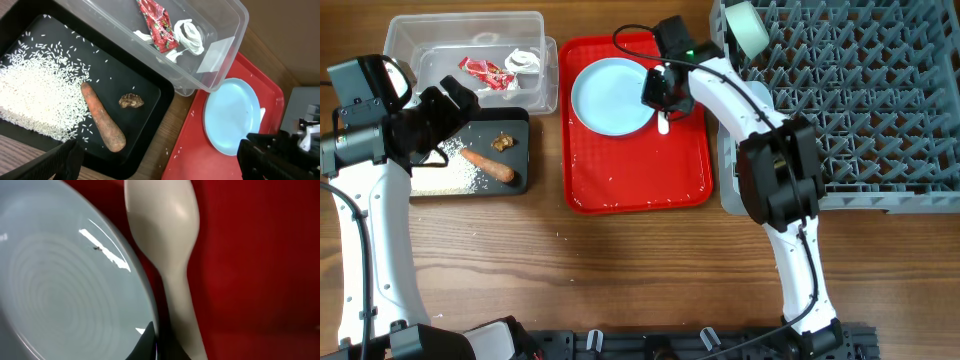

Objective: Sort waste into correct bins and load items into the dishwasher rack
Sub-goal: 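Lift the plate with the right gripper and stand it upright in the rack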

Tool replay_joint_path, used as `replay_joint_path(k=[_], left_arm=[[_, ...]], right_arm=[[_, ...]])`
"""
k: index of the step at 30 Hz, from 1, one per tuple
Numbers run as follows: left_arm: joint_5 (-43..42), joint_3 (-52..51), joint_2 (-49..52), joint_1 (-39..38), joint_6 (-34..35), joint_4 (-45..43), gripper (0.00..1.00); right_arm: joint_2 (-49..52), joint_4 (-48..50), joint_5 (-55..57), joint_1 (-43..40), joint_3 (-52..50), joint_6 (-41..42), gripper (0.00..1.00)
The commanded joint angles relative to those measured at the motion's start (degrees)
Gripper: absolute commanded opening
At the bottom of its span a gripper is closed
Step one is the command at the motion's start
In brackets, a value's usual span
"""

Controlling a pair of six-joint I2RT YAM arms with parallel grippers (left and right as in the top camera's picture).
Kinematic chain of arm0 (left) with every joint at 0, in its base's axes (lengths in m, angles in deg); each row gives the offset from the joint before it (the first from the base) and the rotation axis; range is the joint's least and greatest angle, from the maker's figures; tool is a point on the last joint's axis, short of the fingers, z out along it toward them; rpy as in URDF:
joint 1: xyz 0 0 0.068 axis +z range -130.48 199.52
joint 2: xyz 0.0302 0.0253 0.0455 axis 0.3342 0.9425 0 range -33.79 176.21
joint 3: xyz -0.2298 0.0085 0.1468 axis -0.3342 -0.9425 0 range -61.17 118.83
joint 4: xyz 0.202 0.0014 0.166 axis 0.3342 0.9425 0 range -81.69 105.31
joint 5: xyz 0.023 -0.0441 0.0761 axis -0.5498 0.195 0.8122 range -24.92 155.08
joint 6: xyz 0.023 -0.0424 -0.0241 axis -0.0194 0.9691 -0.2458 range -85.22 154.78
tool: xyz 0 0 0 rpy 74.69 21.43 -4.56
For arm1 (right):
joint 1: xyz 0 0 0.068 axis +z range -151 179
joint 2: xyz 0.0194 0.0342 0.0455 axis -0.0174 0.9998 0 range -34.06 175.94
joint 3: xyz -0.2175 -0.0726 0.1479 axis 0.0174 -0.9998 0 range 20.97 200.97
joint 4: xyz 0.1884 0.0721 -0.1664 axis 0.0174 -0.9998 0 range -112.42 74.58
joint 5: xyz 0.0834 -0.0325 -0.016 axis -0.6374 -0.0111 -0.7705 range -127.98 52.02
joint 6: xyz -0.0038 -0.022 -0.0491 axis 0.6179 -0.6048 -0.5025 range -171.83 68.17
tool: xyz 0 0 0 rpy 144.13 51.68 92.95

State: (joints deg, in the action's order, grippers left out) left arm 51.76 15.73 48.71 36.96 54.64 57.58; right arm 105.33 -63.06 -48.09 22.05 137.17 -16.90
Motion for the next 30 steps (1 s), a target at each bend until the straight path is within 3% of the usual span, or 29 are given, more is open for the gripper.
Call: replay_joint_path(k=[1, 5, 8, 15, 19, 24, 27, 30], left_arm=[[-0.1, 0.4, 0.0, 0.3, 0.1, -0.1, 1.0], [-0.1, 0.4, 0.0, 0.3, 0.1, -0.1, 1.0], [-0.1, 0.4, 0.0, 0.3, 0.1, -0.1, 1.0], [-0.1, 0.4, 0.0, 0.3, 0.1, -0.1, 1.0], [-0.1, 0.4, 0.0, 0.3, 0.1, -0.1, 1.0], [-0.1, 0.4, 0.0, 0.3, 0.1, -0.1, 1.0], [-0.1, 0.4, 0.0, 0.3, 0.1, -0.1, 1.0], [-0.1, 0.4, 0.0, 0.3, 0.1, -0.1, 1.0]], right_arm=[[-10.4, 0.1, 2.8, -0.5, 1.6, -8.0, 0.04], [-18.8, 0.9, 5.2, -0.5, 1.6, -18.3, 0.04], [-24.7, -0.4, 12.9, -0.5, 1.6, -21.5, 0.04], [-34.7, -5.7, 58.7, -1.8, 1.6, -19.3, 0.04], [-35.5, -9.3, 73.7, -5.3, 1.6, -20.0, 0.05], [-35.3, -8.1, 74.4, -12.9, 0.0, -26.3, 0.04], [-35.3, -0.2, 65.8, -16.1, -2.6, -41.2, 0.04], [-34.3, 7.8, 59.1, -17.7, -6.1, -49.7, 0.04]])
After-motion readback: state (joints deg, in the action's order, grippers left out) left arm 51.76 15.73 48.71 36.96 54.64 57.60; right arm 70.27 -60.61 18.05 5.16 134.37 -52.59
